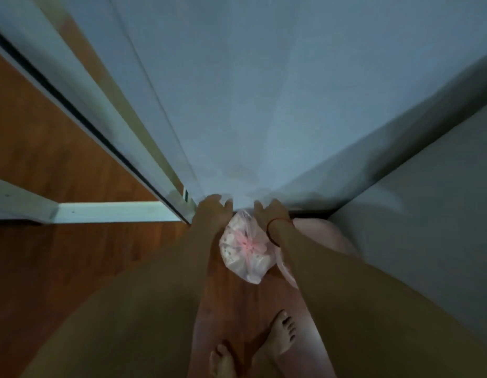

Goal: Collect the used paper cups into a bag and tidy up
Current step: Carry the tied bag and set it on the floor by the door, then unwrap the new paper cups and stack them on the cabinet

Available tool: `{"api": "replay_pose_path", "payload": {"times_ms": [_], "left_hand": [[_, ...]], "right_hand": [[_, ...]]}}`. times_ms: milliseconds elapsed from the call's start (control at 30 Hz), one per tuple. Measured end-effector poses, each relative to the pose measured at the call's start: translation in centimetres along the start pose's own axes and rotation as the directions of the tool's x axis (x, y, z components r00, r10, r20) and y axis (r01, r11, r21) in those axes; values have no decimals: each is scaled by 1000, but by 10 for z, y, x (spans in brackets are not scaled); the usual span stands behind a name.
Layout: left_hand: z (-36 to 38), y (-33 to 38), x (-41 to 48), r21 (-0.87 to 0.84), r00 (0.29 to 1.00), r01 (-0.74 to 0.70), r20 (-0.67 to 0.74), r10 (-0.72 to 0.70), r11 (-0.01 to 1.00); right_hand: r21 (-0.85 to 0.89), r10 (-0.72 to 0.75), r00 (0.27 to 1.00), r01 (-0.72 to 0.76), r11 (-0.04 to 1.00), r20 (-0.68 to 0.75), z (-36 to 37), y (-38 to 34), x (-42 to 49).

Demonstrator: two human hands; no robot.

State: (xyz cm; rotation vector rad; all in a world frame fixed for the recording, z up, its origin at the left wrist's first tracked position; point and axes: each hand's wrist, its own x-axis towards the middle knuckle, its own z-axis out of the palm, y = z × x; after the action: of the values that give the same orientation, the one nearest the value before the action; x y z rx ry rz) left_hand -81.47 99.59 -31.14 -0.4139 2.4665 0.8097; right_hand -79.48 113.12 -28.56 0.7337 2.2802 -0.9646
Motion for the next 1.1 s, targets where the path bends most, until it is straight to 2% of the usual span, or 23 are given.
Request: {"api": "replay_pose_path", "payload": {"times_ms": [133,233,467,600,833,967,1100], "left_hand": [[-99,76,-102,99,986,-141,-80,150,985],[-156,120,-177,73,959,-240,-139,248,968],[-202,193,-329,94,867,-437,-222,447,895],[-184,246,-398,96,808,-553,-182,561,828],[-100,332,-474,74,703,-705,-57,709,705],[-41,374,-493,53,684,-729,17,729,683],[14,413,-502,26,693,-721,65,718,693]], "right_hand": [[-111,-190,978,180,977,-90,-86,-54,-103],[-165,-298,942,273,948,-152,-140,-76,-182],[-206,-379,852,323,924,-362,-241,-56,-328],[-212,-345,816,276,937,-464,-298,-11,-387],[-113,-194,797,157,981,-572,-384,94,-435],[-63,-102,808,81,995,-581,-419,160,-436],[-40,-70,847,57,998,-527,-454,219,-421]]}}
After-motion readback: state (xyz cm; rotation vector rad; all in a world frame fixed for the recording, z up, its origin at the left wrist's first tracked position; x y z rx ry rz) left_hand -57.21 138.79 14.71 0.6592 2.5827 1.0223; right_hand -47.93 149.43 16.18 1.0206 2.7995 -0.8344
